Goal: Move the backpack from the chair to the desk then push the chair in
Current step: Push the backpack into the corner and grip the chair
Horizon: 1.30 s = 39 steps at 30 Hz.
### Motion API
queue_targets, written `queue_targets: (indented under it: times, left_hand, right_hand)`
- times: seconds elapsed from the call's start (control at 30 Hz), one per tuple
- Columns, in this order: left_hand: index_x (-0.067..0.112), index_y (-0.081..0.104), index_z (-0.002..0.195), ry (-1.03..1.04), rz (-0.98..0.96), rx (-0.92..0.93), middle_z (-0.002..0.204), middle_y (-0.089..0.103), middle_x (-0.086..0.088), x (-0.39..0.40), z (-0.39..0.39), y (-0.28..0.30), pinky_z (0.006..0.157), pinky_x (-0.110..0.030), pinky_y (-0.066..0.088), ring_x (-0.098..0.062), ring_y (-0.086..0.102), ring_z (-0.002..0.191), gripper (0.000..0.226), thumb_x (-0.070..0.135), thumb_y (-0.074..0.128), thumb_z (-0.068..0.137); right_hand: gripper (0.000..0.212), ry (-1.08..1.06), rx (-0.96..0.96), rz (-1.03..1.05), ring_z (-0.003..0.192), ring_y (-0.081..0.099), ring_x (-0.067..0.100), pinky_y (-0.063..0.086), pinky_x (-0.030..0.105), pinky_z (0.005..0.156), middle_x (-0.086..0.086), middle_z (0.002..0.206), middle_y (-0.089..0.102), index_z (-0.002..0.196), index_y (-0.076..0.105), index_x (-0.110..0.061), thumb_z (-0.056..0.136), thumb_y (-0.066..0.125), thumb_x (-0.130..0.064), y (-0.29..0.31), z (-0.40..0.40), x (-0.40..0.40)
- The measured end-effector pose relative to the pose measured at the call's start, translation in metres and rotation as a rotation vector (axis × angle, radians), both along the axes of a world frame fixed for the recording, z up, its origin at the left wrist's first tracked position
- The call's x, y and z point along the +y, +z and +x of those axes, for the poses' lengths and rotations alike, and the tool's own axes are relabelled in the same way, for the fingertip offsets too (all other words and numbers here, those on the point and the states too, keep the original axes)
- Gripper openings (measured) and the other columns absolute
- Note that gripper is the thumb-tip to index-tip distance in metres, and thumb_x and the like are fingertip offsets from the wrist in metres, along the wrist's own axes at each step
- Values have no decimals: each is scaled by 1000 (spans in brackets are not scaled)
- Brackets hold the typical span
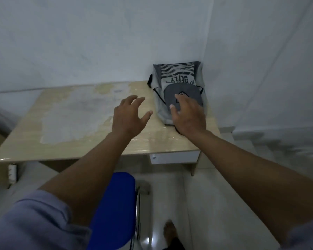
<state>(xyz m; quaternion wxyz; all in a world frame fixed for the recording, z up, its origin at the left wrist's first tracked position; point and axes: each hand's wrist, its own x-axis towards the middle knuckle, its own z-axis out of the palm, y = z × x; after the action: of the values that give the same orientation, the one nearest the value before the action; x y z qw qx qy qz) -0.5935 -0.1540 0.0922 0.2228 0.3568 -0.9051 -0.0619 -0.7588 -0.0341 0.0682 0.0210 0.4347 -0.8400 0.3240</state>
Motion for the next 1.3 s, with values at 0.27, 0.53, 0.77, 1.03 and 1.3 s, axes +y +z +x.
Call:
queue_targets:
  times: [0.27,0.53,0.77,1.03,1.3]
  left_hand:
    - [22,55,144,96,-11,-28,148,53,-8,76,147,9,107,-51,42,-28,48,137,60,54,59,94]
    - [20,56,141,131,74,-50,146,54,-9,131,287,-2,105,-53,47,-29,53,130,61,57,58,93]
    - [22,55,143,75,142,-98,147,53,-7,144,392,-44,106,-51,47,-27,51,133,61,57,59,93]
    - [23,56,142,-24,211,-177,148,53,-6,139,499,-89,105,-51,47,-25,52,133,62,60,57,93]
    - [25,44,151,-50,361,-334,156,45,-5,118,551,-131,112,-51,41,-26,43,142,80,75,50,88]
  right_hand:
    - [48,113,40,-6,134,51,32,38,51,111,10,145,57,143,54,-14,101,52,-37,6,127,58]
    - [50,196,-17,67,138,46,26,34,48,114,6,149,54,147,50,-18,103,49,-41,-6,268,106]
    - [52,175,-42,130,139,46,25,35,48,114,6,150,53,149,47,-18,104,47,-42,-40,377,129]
    - [53,167,-107,203,138,48,22,39,42,114,5,149,54,150,46,-19,104,50,-43,-79,491,146]
    - [71,246,-84,430,141,44,22,36,40,114,4,154,49,156,38,-21,98,51,-60,-112,530,154]
